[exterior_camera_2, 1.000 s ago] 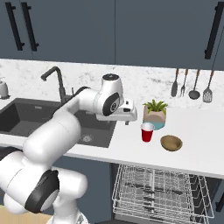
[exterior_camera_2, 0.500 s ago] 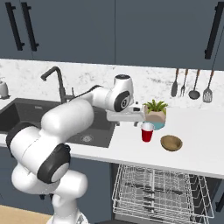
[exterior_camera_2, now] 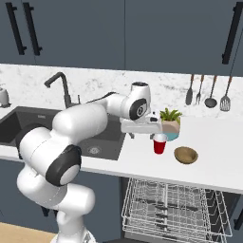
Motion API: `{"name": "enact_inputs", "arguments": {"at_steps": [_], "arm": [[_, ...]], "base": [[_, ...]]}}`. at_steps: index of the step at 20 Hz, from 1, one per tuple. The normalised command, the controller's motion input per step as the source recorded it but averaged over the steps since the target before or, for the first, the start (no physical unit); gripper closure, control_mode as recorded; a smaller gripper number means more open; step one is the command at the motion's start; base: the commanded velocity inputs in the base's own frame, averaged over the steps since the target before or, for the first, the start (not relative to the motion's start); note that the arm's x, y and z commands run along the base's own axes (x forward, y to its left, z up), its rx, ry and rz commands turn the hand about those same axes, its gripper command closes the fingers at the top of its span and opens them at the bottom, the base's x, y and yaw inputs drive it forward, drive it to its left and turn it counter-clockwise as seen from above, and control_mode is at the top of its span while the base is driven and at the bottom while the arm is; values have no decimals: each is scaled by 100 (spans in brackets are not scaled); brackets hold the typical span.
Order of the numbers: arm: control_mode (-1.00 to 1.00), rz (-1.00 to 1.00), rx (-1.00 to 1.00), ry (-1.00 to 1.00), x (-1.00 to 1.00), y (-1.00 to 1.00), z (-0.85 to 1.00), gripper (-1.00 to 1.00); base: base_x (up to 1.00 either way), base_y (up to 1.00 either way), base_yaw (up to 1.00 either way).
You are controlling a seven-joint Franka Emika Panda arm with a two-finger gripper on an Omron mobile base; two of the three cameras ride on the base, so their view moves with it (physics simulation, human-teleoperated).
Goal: Pick up the cup and bowl from the counter, place them in the dishwasher, and close the dishwasher door.
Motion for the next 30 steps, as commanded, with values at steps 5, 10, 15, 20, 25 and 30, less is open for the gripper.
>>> {"name": "enact_inputs", "arguments": {"at_steps": [5, 10, 15, 20, 25, 30], "arm": [[-100, 0, 0, 0, 0, -14, -15, -100], [-100, 0, 0, 0, 0, -21, -24, -100], [-100, 0, 0, 0, -3, -2, -7, -100], [-100, 0, 0, 0, 0, 0, -6, -100], [-100, 0, 0, 0, 0, 0, -8, -100], [-100, 0, 0, 0, 9, 0, -4, -100]], "base": [[0, 0, 0], [0, 0, 0], [0, 0, 0], [0, 0, 0], [0, 0, 0], [0, 0, 0]]}}
